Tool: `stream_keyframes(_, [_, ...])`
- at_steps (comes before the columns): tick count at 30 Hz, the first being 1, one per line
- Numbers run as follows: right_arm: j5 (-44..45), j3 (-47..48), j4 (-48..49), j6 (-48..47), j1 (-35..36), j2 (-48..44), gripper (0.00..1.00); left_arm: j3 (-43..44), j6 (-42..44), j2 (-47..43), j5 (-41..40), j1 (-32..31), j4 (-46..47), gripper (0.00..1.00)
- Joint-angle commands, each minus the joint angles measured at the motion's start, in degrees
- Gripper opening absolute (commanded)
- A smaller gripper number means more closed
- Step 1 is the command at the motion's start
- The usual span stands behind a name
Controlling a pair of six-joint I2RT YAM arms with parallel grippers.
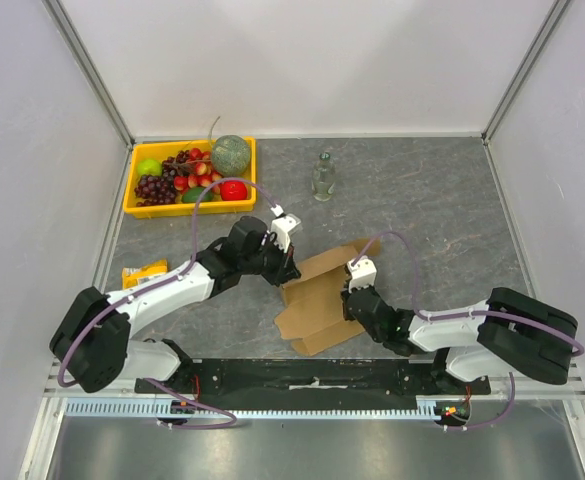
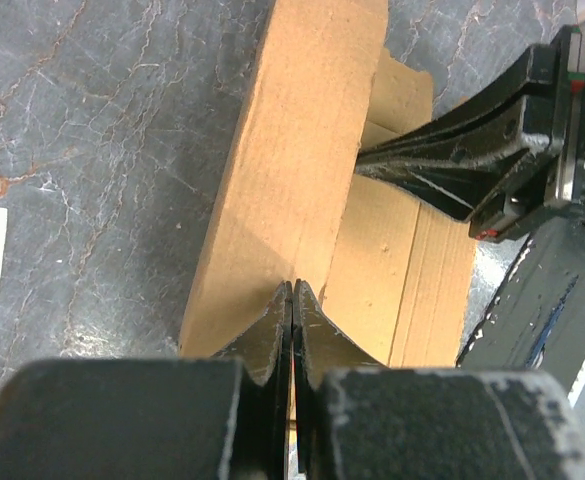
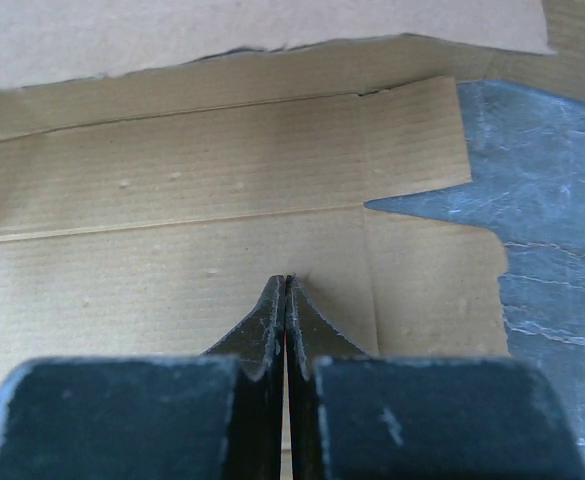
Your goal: Fold the paper box
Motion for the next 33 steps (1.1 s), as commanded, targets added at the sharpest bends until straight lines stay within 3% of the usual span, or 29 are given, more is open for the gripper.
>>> stream_keyframes(1, [-0.6, -1.9, 0.9, -1.0, -1.9, -0.6, 0.01, -2.2, -3.2, -3.1, -0.9, -0.2, 3.3, 0.02])
stream_keyframes(11, [-4.6, -1.1, -0.6, -0.7, -2.1, -3.6, 0.01, -5.5, -5.6, -5.1, -1.3, -1.8, 6.6, 0.02])
stream_keyframes(17, [-4.1, 1.1, -12.1, 0.3, -2.1, -15.1, 0.03, -6.2, -6.2, -5.4, -2.9, -2.2, 7.4, 0.02])
stream_keyframes(19, [-1.6, 2.0, -17.9, 0.9, -2.3, -20.4, 0.09, -6.0, -6.1, -5.3, -3.2, -2.2, 7.4, 0.02])
stream_keyframes(25, [-0.3, 7.5, -34.8, 1.8, -12.8, -35.3, 0.19, -5.6, -5.9, -5.3, -4.3, -2.2, 7.5, 0.02])
stream_keyframes(29, [-2.9, 13.4, -39.1, -0.3, -18.9, -32.4, 0.21, -5.5, -5.9, -4.8, -4.0, -2.2, 7.4, 0.02])
stream_keyframes(33, [-12.3, 16.8, -38.7, -0.9, -26.2, -25.6, 0.13, -5.5, -5.8, -4.7, -4.0, -2.2, 7.4, 0.02])
